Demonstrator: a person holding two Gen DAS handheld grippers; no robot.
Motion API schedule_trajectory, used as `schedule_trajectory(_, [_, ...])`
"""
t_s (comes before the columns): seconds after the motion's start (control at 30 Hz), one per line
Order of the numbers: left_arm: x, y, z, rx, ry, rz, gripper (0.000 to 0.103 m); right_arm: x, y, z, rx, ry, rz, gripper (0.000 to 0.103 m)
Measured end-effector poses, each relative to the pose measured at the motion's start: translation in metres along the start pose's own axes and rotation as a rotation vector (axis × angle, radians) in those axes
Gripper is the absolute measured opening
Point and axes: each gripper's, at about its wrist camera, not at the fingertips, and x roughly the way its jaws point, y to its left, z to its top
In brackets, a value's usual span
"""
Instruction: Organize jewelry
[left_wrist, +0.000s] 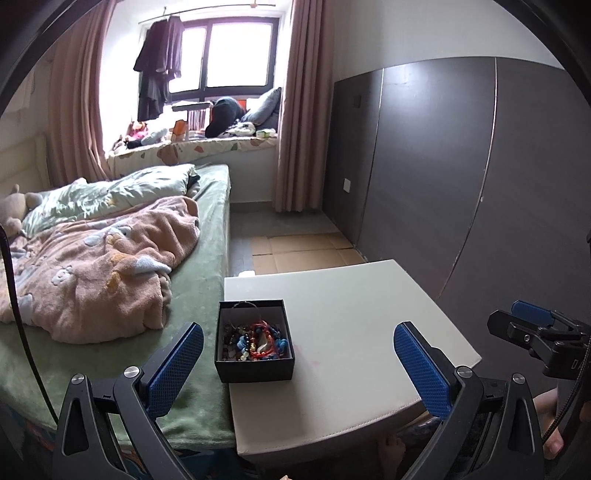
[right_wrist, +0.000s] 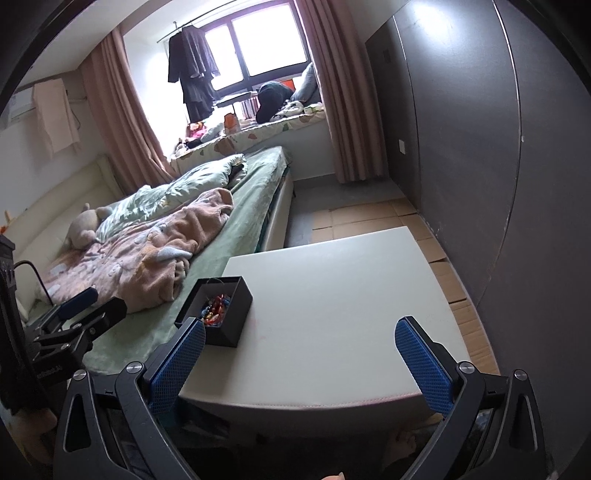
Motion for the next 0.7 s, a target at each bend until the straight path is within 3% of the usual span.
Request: schedule_trajectory(0.7, [0.0005,0.0019,-0.002,-0.008,0.005,-0.004,0.103,-0.0009,0.007,-0.0045,-0.007,-0.006,0.005,0.103])
